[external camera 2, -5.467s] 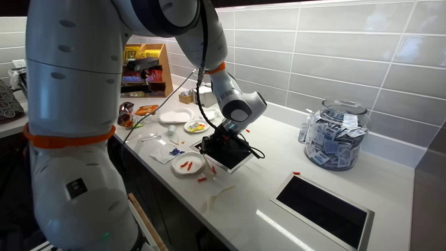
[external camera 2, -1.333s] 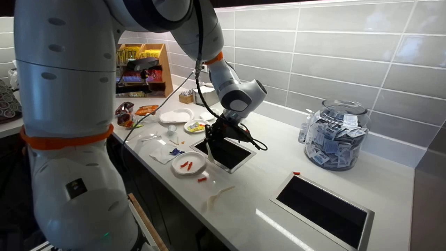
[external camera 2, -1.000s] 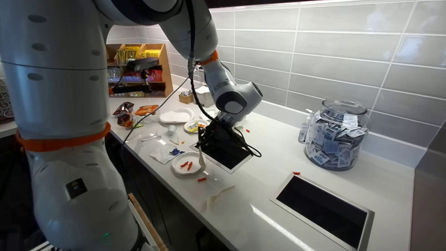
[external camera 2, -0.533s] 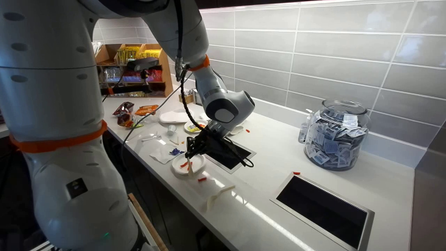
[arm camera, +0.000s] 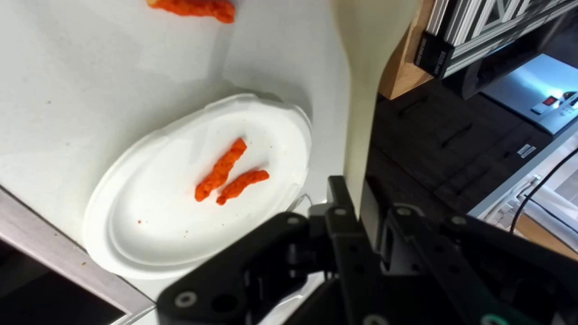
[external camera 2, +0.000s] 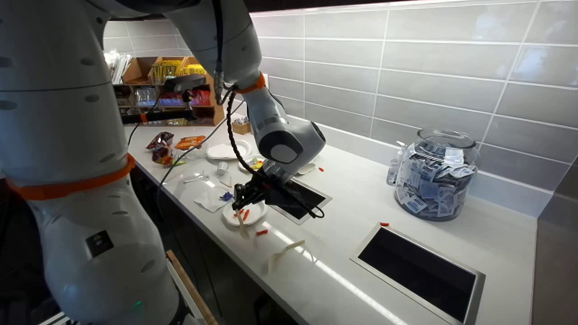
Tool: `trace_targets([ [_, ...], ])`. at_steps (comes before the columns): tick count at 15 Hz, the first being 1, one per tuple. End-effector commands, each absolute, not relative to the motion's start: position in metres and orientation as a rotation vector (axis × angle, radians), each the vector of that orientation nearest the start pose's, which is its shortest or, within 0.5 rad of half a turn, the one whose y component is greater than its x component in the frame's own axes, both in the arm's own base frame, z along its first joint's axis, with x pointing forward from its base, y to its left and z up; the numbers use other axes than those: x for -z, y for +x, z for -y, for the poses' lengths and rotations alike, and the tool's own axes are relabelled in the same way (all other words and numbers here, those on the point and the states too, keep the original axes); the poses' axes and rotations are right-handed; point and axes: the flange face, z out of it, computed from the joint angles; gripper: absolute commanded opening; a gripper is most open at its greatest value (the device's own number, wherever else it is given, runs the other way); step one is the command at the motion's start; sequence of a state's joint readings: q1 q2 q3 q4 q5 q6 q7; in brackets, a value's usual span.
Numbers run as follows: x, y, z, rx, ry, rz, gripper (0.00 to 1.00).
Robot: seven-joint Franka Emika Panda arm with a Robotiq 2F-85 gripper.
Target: Use the spoon to push the corn snacks into the hole on the table
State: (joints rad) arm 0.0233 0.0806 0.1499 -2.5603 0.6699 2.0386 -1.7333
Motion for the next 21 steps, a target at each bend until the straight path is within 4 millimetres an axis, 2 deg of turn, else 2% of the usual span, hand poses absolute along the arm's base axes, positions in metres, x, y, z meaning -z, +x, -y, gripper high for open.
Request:
trace_targets([
  [1,-0.21,0.367,-0.102,-0.044,-1.76,1.592,0.03],
  [8,-0.205,0.368,-0.105,0.015,-1.681,1.675,0.03],
  [21,-0.193,0.384,-0.108,0.038,-1.702,1.71,0.03],
])
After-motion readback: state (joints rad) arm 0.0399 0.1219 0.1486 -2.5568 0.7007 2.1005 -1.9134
